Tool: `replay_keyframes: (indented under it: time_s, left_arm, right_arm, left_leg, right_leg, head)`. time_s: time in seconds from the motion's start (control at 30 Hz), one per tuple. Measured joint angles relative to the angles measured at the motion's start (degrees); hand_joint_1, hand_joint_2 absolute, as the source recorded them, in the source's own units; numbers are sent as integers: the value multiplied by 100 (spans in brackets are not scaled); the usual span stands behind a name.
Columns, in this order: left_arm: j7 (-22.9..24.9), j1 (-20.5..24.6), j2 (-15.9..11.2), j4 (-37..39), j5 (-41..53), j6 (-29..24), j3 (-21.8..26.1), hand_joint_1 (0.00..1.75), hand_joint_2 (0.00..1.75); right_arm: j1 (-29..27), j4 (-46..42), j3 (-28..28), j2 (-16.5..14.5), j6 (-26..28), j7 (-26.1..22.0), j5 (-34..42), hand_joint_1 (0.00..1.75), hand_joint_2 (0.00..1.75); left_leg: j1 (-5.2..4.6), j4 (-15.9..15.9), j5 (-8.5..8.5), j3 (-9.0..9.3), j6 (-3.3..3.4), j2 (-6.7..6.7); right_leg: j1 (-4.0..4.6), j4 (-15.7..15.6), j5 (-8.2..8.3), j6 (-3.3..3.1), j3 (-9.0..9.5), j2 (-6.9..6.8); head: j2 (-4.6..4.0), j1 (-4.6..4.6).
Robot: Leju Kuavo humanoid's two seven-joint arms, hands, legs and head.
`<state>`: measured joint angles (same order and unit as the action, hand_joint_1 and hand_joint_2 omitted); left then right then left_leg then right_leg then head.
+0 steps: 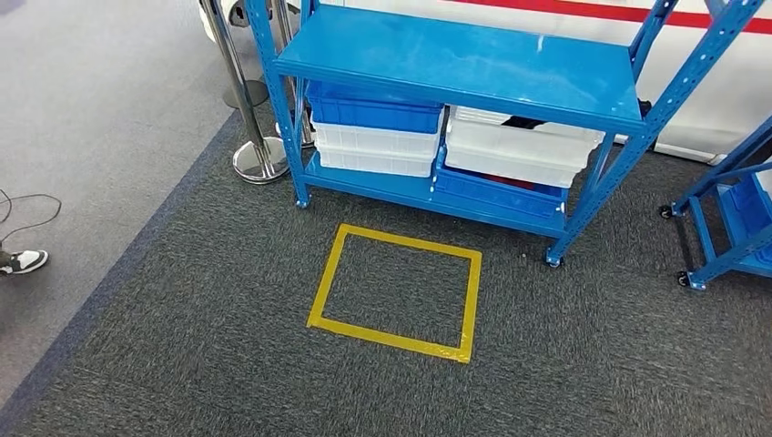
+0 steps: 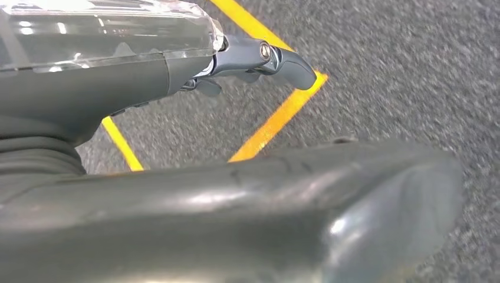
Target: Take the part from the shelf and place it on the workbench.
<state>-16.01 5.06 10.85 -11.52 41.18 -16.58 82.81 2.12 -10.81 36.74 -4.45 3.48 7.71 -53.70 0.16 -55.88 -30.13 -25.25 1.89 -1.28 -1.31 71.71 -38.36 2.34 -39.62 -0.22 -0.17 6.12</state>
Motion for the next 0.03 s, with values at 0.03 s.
replay_keyframes:
  time_s: [0.03]
  left_arm:
    - [11, -6, 0, 0, 6, 7, -3, 0, 0]
  right_arm:
    - [-8, 0, 2, 2, -2, 1, -1, 0, 0]
  left_leg:
    - [2, 0, -54, 71, -8, -13]
  right_leg:
    - [-1, -107, 6, -3, -35, 0]
  head:
    - [0, 0]
